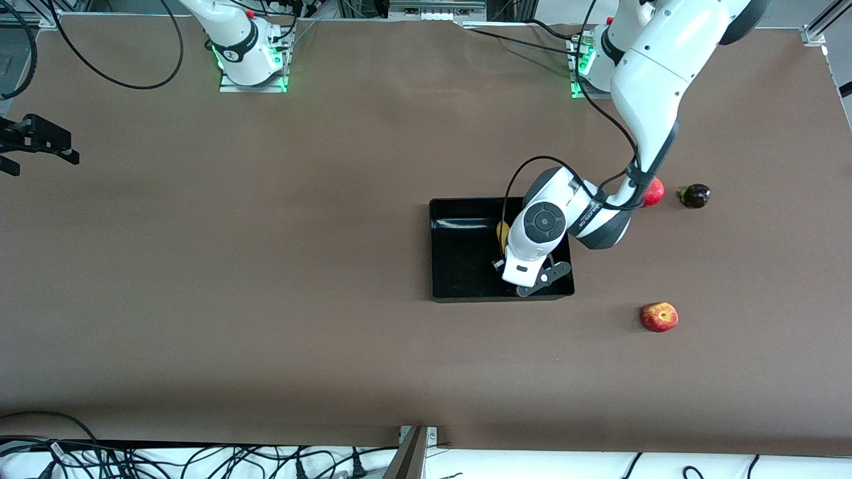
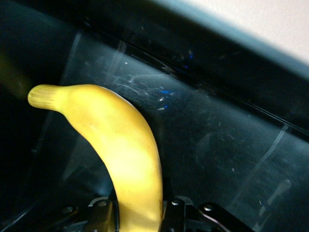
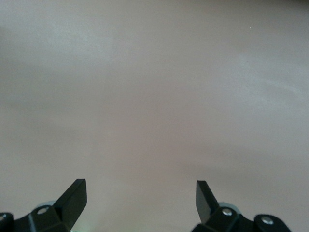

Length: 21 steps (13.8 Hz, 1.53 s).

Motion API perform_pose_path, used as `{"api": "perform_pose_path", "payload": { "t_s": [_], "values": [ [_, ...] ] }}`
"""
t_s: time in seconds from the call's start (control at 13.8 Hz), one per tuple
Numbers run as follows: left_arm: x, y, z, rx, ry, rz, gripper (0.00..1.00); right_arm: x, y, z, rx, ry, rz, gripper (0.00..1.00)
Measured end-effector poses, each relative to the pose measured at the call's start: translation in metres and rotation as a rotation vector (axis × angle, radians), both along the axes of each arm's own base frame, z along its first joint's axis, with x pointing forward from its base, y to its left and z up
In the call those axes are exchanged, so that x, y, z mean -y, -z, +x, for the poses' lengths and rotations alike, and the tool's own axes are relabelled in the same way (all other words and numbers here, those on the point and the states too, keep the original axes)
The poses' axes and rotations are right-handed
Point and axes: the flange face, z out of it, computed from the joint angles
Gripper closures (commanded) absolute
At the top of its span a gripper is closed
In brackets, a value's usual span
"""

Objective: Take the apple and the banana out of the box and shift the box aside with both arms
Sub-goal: 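Grasp the banana with the left gripper and lift it, then carry the banana beside the apple and open the left gripper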

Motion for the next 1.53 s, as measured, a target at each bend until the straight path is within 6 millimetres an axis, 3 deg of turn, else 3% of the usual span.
{"api": "perform_pose_path", "payload": {
  "t_s": [0.22,0.36,0.51,0.65,0.95,1.16,1.31,1.53],
  "values": [
    [-0.011,-0.076,0.011,-0.065,0.038,0.001,1.00,0.000,0.000,0.000,0.000,0.000,0.000,0.00],
    [-0.030,-0.128,0.020,-0.100,0.074,-0.010,1.00,0.000,0.000,0.000,0.000,0.000,0.000,0.00],
    [-0.070,-0.161,0.028,-0.147,0.154,-0.013,1.00,0.000,0.000,0.000,0.000,0.000,0.000,0.00],
    [-0.129,-0.178,0.038,-0.188,0.252,-0.039,1.00,0.000,0.000,0.000,0.000,0.000,0.000,0.00],
    [-0.275,-0.173,0.066,-0.170,0.397,-0.060,1.00,0.000,0.000,0.000,0.000,0.000,0.000,0.00],
    [-0.388,-0.142,0.083,-0.071,0.450,-0.077,1.00,0.000,0.000,0.000,0.000,0.000,0.000,0.00],
    [-0.423,-0.108,0.090,-0.021,0.454,-0.074,1.00,0.000,0.000,0.000,0.000,0.000,0.000,0.00],
    [-0.422,-0.067,0.101,0.035,0.460,-0.082,1.00,0.000,0.000,0.000,0.000,0.000,0.000,0.00]
  ]
}}
